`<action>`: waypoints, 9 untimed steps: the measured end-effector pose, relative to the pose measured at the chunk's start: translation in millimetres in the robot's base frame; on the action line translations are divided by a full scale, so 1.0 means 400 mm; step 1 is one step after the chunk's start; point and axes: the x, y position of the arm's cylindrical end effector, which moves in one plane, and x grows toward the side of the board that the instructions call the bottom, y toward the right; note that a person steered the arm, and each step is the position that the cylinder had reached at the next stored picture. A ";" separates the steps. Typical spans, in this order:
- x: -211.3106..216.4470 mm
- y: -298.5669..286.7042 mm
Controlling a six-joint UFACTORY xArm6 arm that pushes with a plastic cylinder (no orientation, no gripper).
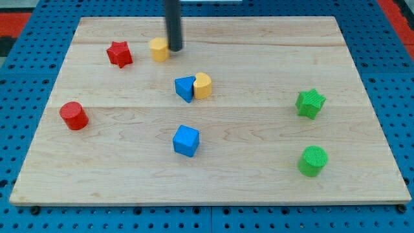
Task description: Move arm near yellow hexagon
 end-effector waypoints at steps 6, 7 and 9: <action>-0.027 0.639; -0.037 0.630; -0.087 0.262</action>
